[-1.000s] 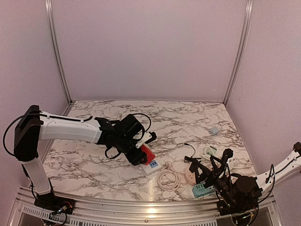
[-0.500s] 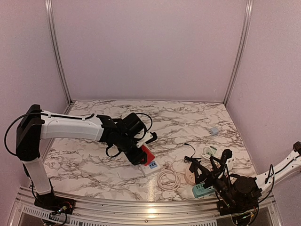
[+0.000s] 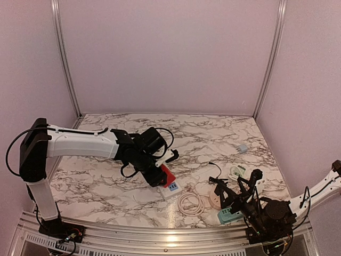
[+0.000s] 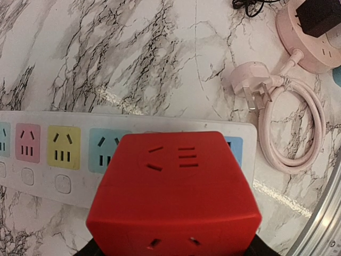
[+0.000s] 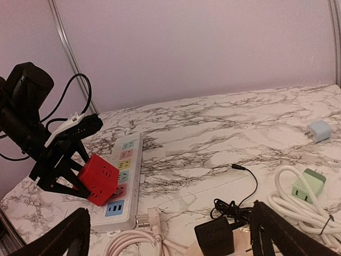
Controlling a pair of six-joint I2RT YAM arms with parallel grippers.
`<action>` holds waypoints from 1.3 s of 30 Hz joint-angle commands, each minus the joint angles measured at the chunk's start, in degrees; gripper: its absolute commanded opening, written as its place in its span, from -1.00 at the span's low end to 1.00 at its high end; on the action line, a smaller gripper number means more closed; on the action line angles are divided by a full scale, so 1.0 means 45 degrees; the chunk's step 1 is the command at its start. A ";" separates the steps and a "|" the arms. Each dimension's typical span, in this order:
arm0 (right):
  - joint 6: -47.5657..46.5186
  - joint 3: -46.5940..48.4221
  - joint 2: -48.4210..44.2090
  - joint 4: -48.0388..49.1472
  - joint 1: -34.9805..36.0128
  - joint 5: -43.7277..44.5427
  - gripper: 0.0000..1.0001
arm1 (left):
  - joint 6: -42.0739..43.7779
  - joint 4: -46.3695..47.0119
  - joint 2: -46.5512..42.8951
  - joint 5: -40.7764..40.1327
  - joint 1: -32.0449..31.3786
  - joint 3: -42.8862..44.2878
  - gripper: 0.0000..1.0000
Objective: Insert the plug
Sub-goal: Insert the plug into the socket slot.
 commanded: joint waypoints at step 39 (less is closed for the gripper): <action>0.0123 -0.1362 0.0231 0.0368 -0.0131 -0.0219 0.97 | 0.0451 -0.1814 0.0794 0.0118 -0.0192 0.0887 0.60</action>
